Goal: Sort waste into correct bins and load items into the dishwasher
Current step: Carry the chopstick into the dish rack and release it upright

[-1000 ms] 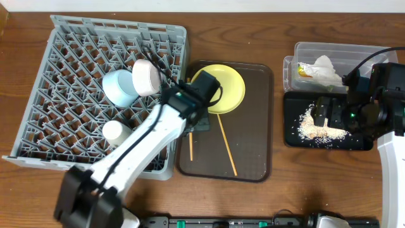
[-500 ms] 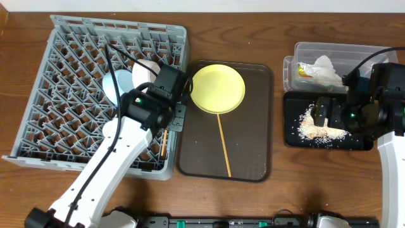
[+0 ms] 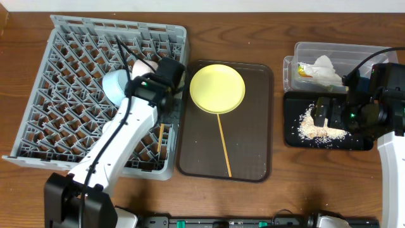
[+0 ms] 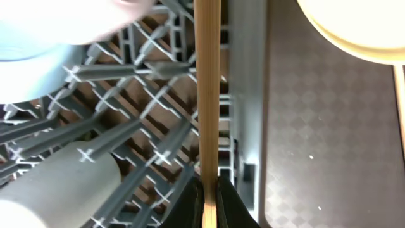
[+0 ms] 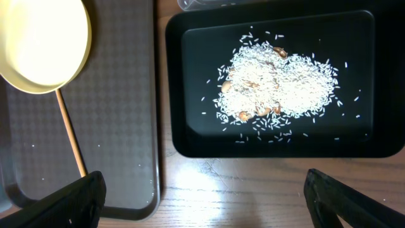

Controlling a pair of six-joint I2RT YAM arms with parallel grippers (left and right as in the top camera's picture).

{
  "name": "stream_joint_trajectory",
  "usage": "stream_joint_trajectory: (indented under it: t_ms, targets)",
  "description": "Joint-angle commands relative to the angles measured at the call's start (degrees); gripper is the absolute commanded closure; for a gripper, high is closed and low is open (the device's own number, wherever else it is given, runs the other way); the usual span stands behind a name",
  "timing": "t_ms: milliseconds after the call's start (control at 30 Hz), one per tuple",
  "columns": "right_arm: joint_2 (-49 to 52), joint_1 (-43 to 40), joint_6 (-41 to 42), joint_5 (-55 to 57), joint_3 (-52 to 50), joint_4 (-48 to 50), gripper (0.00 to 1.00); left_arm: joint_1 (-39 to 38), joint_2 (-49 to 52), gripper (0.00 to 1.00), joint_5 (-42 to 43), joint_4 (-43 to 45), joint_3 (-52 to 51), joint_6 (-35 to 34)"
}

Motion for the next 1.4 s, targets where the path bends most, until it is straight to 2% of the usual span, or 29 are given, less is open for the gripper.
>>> stream_joint_trajectory:
  t_ms: [0, 467, 833, 1000, 1033, 1067, 1100, 1300, 1367]
  targets:
    - [-0.35, -0.59, 0.20, 0.11, 0.90, -0.20, 0.02, 1.14, 0.28, 0.92, -0.92, 0.42, -0.09, 0.79]
    - [-0.35, -0.59, 0.20, 0.11, 0.87, -0.20, 0.02, 1.14, 0.33, 0.92, -0.46, 0.55, -0.42, 0.76]
    - [-0.35, -0.57, 0.20, 0.11, 0.90, -0.17, 0.02, 1.14, 0.35, 0.92, 0.37, 2.51, -4.44, 0.55]
    - [-0.35, -0.57, 0.20, 0.11, 0.90, -0.24, 0.03, 1.14, 0.35, 0.86, 0.37, 2.49, -4.44, 0.55]
    - [-0.35, -0.57, 0.20, 0.11, 0.90, -0.24, 0.03, 1.14, 0.35, 0.83, 0.39, 2.49, -4.44, 0.55]
    - [-0.35, -0.55, 0.20, 0.11, 0.90, -0.26, 0.03, 1.14, 0.35, 0.73, 0.37, 2.49, -4.44, 0.55]
    - [-0.35, -0.57, 0.20, 0.11, 0.90, -0.35, 0.02, 1.14, 0.35, 0.71, 0.39, 2.47, -4.44, 0.55]
    - [-0.35, -0.57, 0.20, 0.11, 0.90, -0.57, 0.02, 1.09, -0.33, 0.71, 0.50, 2.03, -2.93, 0.55]
    - [-0.35, -0.57, 0.20, 0.13, 0.90, -0.57, 0.02, 0.87, -1.79, 0.71, 3.19, 1.84, -1.27, 0.57]
